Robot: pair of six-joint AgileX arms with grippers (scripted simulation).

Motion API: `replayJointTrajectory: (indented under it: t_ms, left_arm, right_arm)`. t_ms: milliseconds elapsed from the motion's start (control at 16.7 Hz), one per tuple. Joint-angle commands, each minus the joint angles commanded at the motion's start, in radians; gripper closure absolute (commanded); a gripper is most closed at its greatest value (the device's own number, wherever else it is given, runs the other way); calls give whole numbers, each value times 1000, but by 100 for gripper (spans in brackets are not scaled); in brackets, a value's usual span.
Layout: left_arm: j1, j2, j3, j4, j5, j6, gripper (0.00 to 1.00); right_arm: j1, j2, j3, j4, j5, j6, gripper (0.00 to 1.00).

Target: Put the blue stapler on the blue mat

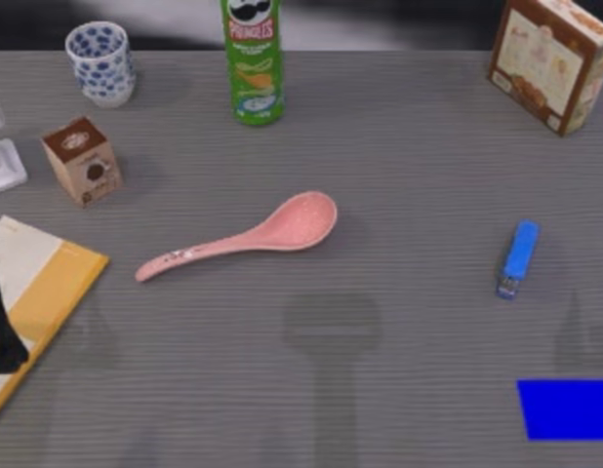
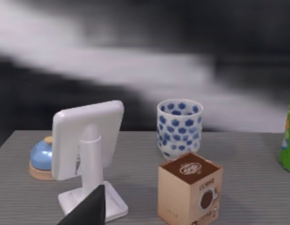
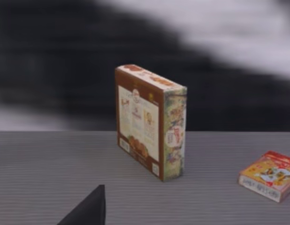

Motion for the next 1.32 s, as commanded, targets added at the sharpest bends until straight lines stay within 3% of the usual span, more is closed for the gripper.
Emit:
replayJointTrajectory:
  t_ms: [240,540,1320]
  left_arm:
    - [0,0,0,0,0,0,0]
    - [0,0,0,0,0,0,0]
    - [0,0,0,0,0,0,0]
  right_arm:
    - [6,30,30,-21,-1,13,0]
    - [40,293,279,-184,-5,113,0]
    - [176,1650,1302,-908,-2,514,0]
